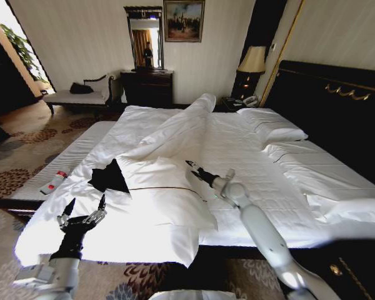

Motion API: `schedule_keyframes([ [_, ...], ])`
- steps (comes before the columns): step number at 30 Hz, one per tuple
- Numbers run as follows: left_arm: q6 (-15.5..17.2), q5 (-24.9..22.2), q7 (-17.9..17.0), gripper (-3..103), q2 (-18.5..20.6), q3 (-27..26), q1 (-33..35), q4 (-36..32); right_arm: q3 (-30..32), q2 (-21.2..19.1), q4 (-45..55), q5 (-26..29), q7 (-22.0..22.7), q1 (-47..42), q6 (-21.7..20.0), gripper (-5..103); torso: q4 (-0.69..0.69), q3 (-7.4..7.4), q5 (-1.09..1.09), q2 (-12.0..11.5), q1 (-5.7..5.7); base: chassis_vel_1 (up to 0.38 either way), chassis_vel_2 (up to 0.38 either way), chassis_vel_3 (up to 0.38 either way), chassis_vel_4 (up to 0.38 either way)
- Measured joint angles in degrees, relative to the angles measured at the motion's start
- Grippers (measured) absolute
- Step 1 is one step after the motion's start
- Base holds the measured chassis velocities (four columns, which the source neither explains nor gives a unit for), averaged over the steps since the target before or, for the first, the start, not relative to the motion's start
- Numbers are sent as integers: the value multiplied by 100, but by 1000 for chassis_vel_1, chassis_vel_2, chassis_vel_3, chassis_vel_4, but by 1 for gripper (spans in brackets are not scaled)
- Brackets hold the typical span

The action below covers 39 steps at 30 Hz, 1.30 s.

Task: Fold the clothes on the bed.

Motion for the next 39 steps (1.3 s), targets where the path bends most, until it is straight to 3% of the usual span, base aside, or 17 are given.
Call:
schedule_keyframes([
  [7,-52,18,0,100,-44,5,-25,40,-237,280,-463,-252,-17,442,34,100,-1,0,1,0,-1,0,0,0,0],
  [18,-70,46,-1,100,-54,-6,-67,116,-413,377,-696,-444,-131,704,99,103,-1,0,1,0,-1,0,0,0,0],
  [21,-84,81,-2,100,-60,35,-93,158,-477,371,-686,-548,-195,723,109,90,-1,0,1,1,-1,0,0,0,0],
  [23,-86,82,-2,100,-60,40,-95,161,-480,369,-680,-564,-202,722,109,90,-1,0,1,1,-1,0,0,0,0],
  [30,-105,96,-2,100,-47,84,-136,217,-469,359,-575,-775,-239,637,148,57,-1,0,2,1,-1,0,0,0,0],
  [32,-111,97,-2,100,-43,84,-141,221,-459,358,-562,-810,-243,623,164,57,-1,0,2,1,-1,0,0,0,0],
  [37,-123,70,-5,100,-13,68,-156,246,-381,379,-517,-905,-250,558,261,30,-1,-1,2,1,-1,0,0,0,0],
  [39,-124,59,-6,100,-7,62,-164,255,-359,386,-491,-913,-251,542,288,25,0,0,1,1,-1,0,0,0,0],
])
